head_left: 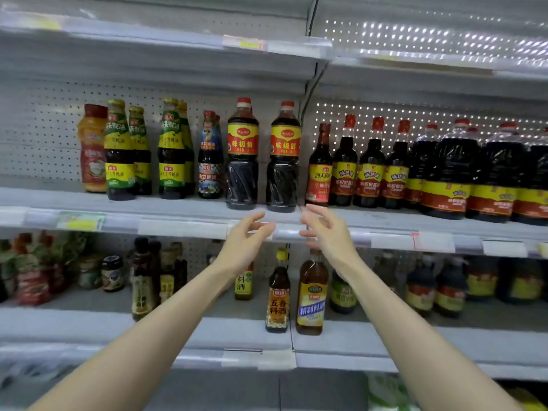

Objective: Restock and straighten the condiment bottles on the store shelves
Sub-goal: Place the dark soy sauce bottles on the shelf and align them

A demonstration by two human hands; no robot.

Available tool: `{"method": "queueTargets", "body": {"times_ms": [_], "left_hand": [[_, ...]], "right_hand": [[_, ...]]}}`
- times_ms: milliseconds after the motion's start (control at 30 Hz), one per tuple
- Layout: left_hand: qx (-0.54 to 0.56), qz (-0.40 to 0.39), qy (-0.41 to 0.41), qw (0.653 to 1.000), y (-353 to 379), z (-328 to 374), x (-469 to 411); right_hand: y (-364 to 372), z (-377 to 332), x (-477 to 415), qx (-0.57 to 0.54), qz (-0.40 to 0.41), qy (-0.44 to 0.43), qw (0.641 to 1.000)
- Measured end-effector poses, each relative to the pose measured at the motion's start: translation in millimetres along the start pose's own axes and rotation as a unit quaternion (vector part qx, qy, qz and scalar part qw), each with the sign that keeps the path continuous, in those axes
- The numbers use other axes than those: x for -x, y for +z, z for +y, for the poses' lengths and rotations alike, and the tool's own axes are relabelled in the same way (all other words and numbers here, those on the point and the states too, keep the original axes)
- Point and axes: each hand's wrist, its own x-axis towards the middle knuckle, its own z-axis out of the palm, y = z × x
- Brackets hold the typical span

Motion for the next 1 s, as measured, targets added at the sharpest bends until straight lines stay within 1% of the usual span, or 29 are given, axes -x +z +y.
{"method": "queueTargets", "body": {"times_ms": [200, 267, 433, 500, 567, 700, 800, 900, 1000], "left_hand": [[0.011, -0.03, -0.071, 0.997, -9, -50, 83], [0.01, -0.033, -0.114, 0.993, -10, -77, 116], [0.029, -0.059, -0.197, 0.978, -8, -142, 186], [0.028, -0.054, -0.218, 0.974, -7, -166, 209], [0.024, -0.054, -0.264, 0.963, -3, -206, 235], [0.017, -0.067, -0.347, 0.935, 9, -287, 291], [0.014, -0.081, -0.402, 0.912, 27, -353, 335], [0.017, -0.078, -0.431, 0.899, 39, -397, 372], [0.002, -0.08, -0.452, 0.888, 62, -458, 415]], "right_hand": [[30, 46, 87, -0.01, -0.009, 0.073, 0.997], [44, 73, 120, -0.018, -0.01, 0.116, 0.993], [75, 139, 192, -0.02, -0.022, 0.194, 0.981], [85, 161, 215, -0.014, -0.019, 0.218, 0.976], [99, 197, 242, -0.009, -0.038, 0.263, 0.964], [121, 270, 298, 0.003, -0.051, 0.305, 0.951], [140, 348, 343, 0.013, -0.078, 0.359, 0.93], [148, 401, 382, 0.042, -0.066, 0.385, 0.92], [160, 466, 431, 0.031, -0.078, 0.439, 0.894]]}}
